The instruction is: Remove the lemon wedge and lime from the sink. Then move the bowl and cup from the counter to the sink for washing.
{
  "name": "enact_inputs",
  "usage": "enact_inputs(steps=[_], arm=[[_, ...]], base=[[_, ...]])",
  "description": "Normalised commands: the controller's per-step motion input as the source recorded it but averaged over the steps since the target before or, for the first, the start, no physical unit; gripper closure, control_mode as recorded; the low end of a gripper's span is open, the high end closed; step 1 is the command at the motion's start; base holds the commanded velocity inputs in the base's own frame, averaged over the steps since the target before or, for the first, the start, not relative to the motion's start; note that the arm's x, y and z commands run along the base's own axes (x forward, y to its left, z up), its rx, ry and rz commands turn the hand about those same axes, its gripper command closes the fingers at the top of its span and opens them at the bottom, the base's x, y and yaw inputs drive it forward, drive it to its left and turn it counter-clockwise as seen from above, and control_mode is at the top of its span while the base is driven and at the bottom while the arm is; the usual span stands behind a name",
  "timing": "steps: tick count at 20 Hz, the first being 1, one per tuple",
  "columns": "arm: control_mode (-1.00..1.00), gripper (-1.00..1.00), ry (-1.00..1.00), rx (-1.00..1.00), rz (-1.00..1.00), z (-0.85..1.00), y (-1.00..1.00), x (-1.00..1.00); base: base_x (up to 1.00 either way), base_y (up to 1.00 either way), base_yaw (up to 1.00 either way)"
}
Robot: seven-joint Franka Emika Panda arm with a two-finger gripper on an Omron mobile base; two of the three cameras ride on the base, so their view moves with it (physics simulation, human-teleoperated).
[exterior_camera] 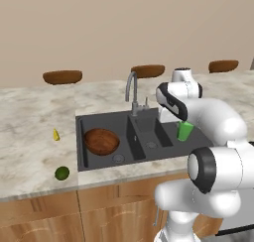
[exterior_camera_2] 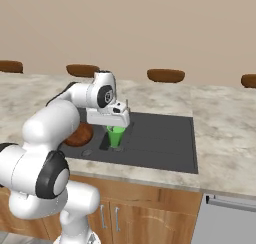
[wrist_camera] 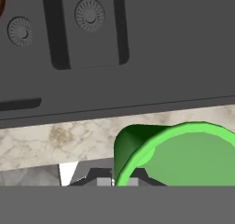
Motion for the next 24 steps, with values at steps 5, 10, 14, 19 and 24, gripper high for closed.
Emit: enact_inputs(steps=[5,10,14,19,24], arm=[[-1.00,1.00,0.00,0.00,0.00,-0.02,0.36,-0.17],[-1.00,1.00,0.00,0.00,0.00,-0.04,0.43,-0.13],[-1.00,1.00,0.00,0.00,0.00,-0.08,0.49,-0.11],[-1.00,1.00,0.00,0.00,0.00,-0.11,0.47,-0.07],[-1.00,1.00,-0.02,0.00,0.00,-0.12,0.48,-0.01]], base=[[0.00,0.00,0.00],[0.00,0.00,0.00],[0.00,0.00,0.00],[0.00,0.00,0.00],[0.00,0.00,0.00]])
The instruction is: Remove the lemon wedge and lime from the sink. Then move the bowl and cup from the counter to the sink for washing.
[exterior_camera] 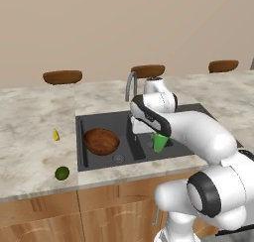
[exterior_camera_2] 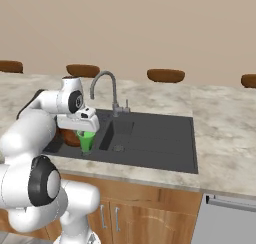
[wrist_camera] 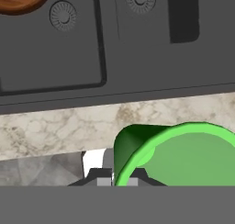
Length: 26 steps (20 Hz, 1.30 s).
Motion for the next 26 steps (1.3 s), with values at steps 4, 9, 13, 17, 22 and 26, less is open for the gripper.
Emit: enact_inputs(steps=[4,9,13,17,22,26], arm=[[-1.00,1.00,-0.02,0.00,0.00,-0.11,0.47,0.07],[-1.00,1.00,-0.09,0.00,0.00,-0.07,0.47,0.10],[-1.00,1.00,-0.11,0.00,0.00,-0.07,0.40,0.23],[-1.00,1.00,-0.05,0.00,0.00,-0.13,0.38,0.34],[-1.00,1.00,0.00,0.00,0.00,-0.21,0.28,0.41],[-1.00,1.00,0.00,0.00,0.00,-0.25,0.15,0.43]], base=[[0.00,0.00,0.00],[0.00,0.00,0.00],[0.00,0.00,0.00],[0.00,0.00,0.00],[0.00,0.00,0.00],[0.00,0.00,0.00]])
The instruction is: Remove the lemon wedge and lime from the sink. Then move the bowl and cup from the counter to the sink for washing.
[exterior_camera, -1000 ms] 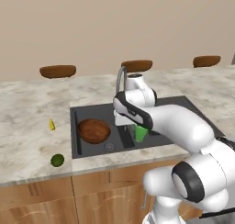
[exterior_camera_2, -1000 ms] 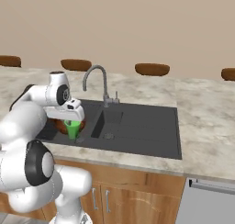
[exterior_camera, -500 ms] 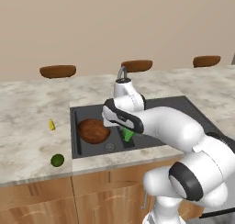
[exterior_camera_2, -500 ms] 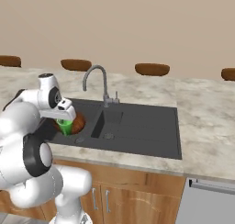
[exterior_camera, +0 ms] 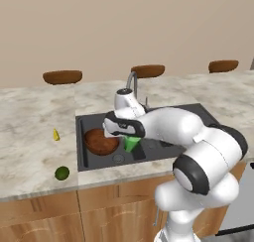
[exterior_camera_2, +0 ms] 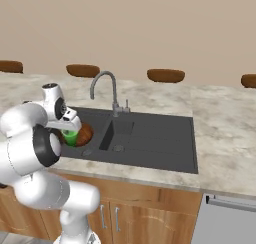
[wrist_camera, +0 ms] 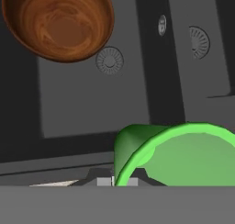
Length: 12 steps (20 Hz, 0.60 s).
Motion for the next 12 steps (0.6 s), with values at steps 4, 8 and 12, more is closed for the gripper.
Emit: enact_inputs(steps=[4,8,12], arm=[[-1.00,1.00,0.00,0.01,0.00,-0.24,0.03,0.41],[-1.00,1.00,0.00,0.01,0.00,-0.27,0.00,0.34],[-1.00,1.00,0.01,0.03,0.00,-0.31,0.00,0.28]], base=[[0.00,0.00,0.00],[0.00,0.00,0.00],[0.00,0.00,0.00]])
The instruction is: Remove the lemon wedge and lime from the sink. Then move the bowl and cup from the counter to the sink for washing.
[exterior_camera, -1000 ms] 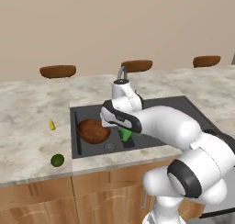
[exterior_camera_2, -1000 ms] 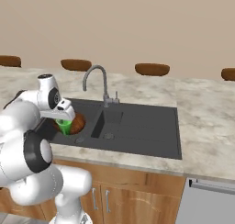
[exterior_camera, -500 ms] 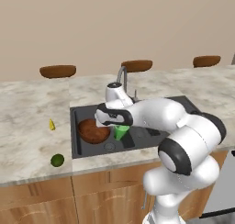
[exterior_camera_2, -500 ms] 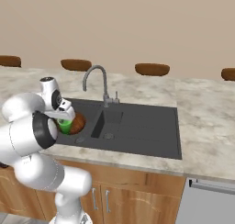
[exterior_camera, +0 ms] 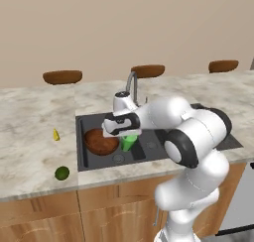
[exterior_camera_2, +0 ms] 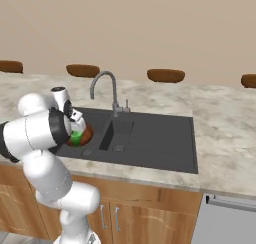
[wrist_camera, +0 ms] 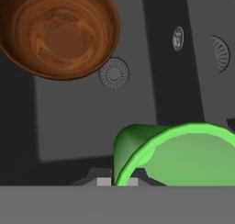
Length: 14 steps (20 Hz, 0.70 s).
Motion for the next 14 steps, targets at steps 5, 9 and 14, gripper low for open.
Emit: enact_inputs(steps=[5,9,14], arm=[[-1.00,1.00,0.00,0.03,0.00,-0.32,-0.01,0.23],[-1.00,1.00,0.00,0.03,0.00,-0.32,0.00,0.13],[-1.00,1.00,0.00,0.00,0.00,-0.28,-0.01,0.07]], base=[[0.00,0.00,0.00],[0.00,0.00,0.00],[0.00,0.00,0.00]])
